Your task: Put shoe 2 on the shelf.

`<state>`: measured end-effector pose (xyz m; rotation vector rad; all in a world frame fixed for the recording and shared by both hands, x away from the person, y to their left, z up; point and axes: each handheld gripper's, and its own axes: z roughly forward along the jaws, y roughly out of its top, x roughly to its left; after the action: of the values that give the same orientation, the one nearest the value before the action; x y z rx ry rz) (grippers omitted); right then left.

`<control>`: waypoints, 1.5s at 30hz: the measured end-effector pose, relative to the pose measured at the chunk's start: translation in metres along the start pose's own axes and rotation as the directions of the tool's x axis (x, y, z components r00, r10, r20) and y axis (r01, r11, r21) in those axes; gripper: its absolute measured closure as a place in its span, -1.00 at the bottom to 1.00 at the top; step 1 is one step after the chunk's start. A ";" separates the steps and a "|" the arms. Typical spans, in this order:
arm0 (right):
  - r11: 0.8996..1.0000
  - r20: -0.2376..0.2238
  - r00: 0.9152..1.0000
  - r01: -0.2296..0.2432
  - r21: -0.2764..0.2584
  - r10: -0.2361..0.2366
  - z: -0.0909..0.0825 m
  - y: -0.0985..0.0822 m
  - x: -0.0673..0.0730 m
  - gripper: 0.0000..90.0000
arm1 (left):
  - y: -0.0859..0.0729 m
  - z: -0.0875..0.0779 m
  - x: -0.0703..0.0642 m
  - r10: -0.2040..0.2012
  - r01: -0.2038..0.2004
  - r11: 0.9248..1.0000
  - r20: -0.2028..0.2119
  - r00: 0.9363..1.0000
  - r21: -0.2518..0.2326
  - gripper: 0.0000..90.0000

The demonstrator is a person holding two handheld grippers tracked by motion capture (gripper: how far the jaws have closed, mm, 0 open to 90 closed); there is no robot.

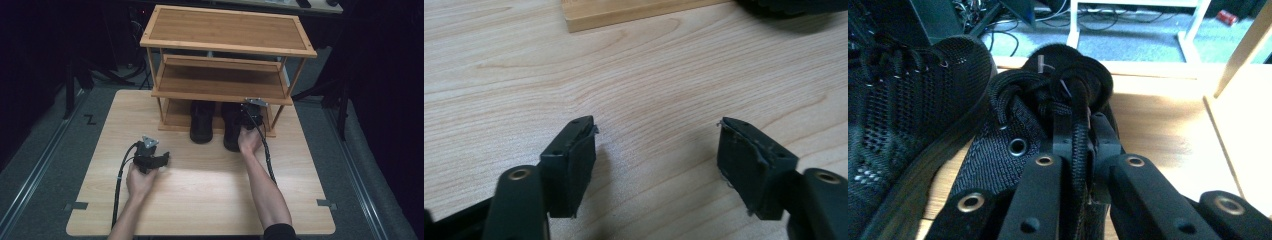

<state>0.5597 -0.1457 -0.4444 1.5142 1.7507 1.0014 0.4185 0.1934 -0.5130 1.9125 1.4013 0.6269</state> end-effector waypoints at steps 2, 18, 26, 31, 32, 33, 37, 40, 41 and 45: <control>1.000 0.004 1.000 0.013 -0.009 -0.013 0.001 -0.001 -0.001 0.84 | 0.001 0.000 -0.001 0.004 -0.004 1.000 0.020 1.000 -0.006 -0.19; 1.000 -0.050 0.999 0.009 -0.024 -0.010 -0.012 0.006 -0.018 0.13 | 0.038 0.002 -0.033 0.054 -0.052 0.998 0.105 0.993 -0.023 -0.22; 0.993 -0.106 0.989 0.095 -0.076 -0.102 -0.050 0.004 -0.027 0.07 | 0.046 0.001 -0.044 0.031 -0.023 0.998 0.136 0.990 -0.061 -0.24; 0.991 -0.135 0.984 0.105 -0.077 -0.115 -0.073 -0.012 -0.042 0.07 | 0.057 0.002 -0.053 0.048 -0.040 0.998 0.138 0.989 -0.056 -0.29; 0.992 -0.142 0.983 0.105 -0.073 -0.115 -0.075 -0.015 -0.043 0.07 | 0.059 0.001 -0.054 0.049 -0.041 0.997 0.138 0.989 -0.059 -0.29; 0.992 -0.150 0.982 0.107 -0.068 -0.116 -0.079 -0.020 -0.045 0.07 | 0.061 0.001 -0.056 0.047 -0.039 0.997 0.140 0.989 -0.060 -0.29; 0.991 -0.193 0.972 0.128 -0.045 -0.135 -0.089 -0.041 -0.049 0.06 | 0.069 0.002 -0.062 0.051 -0.043 0.997 0.143 0.988 -0.059 -0.31; 0.991 -0.223 0.966 0.129 -0.026 -0.132 -0.092 -0.055 -0.049 0.06 | 0.073 0.002 -0.068 0.043 -0.031 0.996 0.152 0.987 -0.081 -0.31; 0.991 -0.233 0.963 0.133 -0.029 -0.136 -0.094 -0.059 -0.048 0.06 | 0.074 0.003 -0.070 0.043 -0.031 0.996 0.153 0.987 -0.080 -0.31; 0.986 -0.273 0.948 0.164 -0.026 -0.165 -0.097 -0.066 -0.034 0.03 | 0.083 0.009 -0.080 0.053 -0.043 0.997 0.153 0.987 -0.068 -0.32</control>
<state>0.4494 -0.1980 -0.4507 1.2477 2.0279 1.1703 0.4524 0.0995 -0.4555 1.9051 1.2269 0.5275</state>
